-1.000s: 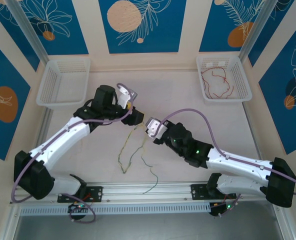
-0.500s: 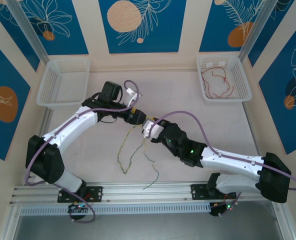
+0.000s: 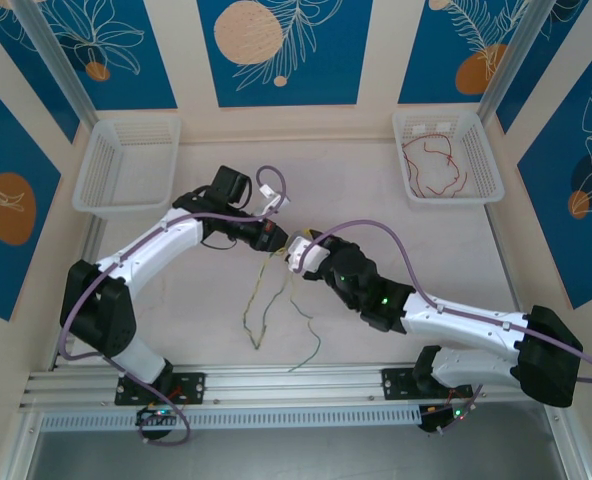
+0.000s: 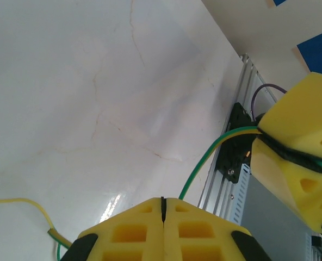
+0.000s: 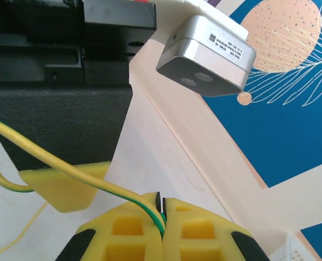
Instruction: Untangle the cables
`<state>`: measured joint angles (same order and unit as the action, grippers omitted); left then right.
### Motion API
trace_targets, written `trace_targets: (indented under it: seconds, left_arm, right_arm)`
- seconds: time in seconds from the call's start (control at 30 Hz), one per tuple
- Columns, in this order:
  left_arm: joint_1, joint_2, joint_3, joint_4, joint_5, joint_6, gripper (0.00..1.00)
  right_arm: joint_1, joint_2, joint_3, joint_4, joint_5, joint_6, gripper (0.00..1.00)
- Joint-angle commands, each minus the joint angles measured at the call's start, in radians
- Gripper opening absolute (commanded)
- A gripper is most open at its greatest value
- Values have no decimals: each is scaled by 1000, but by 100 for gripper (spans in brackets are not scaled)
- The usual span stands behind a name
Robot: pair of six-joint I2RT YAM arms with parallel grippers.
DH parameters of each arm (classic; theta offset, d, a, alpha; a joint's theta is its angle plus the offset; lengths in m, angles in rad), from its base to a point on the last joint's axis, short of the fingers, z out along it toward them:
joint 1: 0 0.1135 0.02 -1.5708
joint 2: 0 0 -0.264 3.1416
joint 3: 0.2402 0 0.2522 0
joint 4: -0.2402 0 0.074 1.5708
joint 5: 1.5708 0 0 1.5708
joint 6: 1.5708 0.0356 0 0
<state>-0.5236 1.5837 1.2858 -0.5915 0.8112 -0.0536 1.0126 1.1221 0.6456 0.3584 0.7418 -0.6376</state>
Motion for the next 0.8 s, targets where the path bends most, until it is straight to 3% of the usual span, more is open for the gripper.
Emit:
trace_targets:
  seconds: [0.0, 0.2, 0.4, 0.53, 0.57, 0.63, 0.77]
  left_arm:
    - [12, -19, 35, -36, -42, -1, 0]
    - [72, -80, 29, 40, -193, -86, 0]
    - [86, -200, -13, 139, -486, -183, 0]
    - [87, -282, -70, 217, -505, -201, 0]
    - [87, -288, -69, 207, -504, -203, 7]
    - [87, -276, -56, 169, -475, -192, 36]
    - [86, -173, 44, 9, -320, -120, 55]
  right_arm:
    - [-19, -29, -3, 53, 48, -5, 0]
    - [-40, -44, -8, 20, 45, 38, 0]
    - [-42, -11, -6, -18, 65, 80, 0]
    - [-43, 5, -4, -25, 80, 112, 0]
    - [-43, 4, -3, -25, 80, 120, 0]
    - [-38, -1, -8, -11, 75, 111, 0]
    - [-14, 7, -50, 133, 71, -17, 0]
